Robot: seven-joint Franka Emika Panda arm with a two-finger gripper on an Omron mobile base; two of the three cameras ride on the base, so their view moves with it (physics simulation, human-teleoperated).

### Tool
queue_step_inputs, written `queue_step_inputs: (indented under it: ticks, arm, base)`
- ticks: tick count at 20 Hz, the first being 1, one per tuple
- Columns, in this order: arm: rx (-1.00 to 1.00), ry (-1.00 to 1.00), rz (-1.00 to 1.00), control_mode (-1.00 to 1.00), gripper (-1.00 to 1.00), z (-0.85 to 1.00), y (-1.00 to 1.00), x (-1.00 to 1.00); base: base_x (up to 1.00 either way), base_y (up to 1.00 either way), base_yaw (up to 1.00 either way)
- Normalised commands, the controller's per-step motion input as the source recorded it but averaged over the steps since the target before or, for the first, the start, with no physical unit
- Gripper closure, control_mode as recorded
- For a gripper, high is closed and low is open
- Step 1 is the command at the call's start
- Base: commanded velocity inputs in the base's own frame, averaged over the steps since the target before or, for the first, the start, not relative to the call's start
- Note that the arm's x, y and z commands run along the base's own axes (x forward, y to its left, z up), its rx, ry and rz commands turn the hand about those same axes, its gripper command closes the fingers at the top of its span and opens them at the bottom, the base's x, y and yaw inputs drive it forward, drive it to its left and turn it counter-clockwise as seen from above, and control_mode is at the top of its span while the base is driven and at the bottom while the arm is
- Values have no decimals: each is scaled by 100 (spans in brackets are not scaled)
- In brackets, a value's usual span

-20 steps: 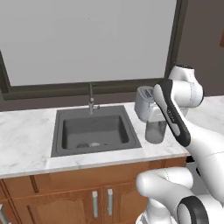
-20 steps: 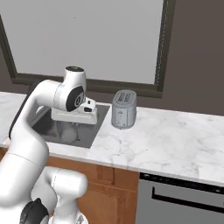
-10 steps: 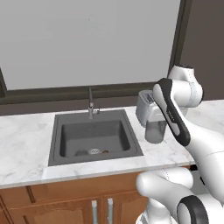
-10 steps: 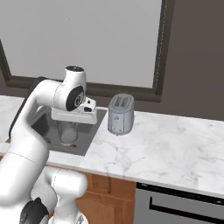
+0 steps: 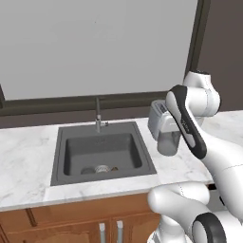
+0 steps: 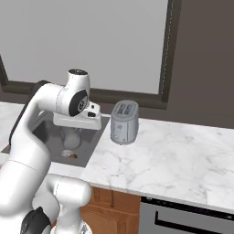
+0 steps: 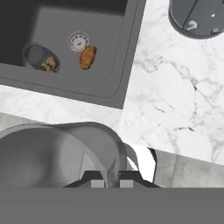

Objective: Pick the jar and glass cup and place them in the sink. Then turn on the water.

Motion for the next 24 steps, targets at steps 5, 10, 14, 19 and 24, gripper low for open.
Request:
queue_step_inputs:
  ticks: [5, 10, 14, 19, 24]
  arm:
    - [0, 0, 0, 100, 100, 0, 0, 0]
    - [0, 0, 0, 100, 100, 0, 0, 0]
    - [0, 0, 0, 100, 100, 0, 0, 0]
    - [0, 0, 0, 100, 100, 0, 0, 0]
    - [0, 0, 0, 100, 100, 0, 0, 0]
  base:
    - [32, 0, -10]
    - [29, 0, -10]
    - [35, 0, -9]
    - [36, 0, -7]
    - [25, 0, -5]
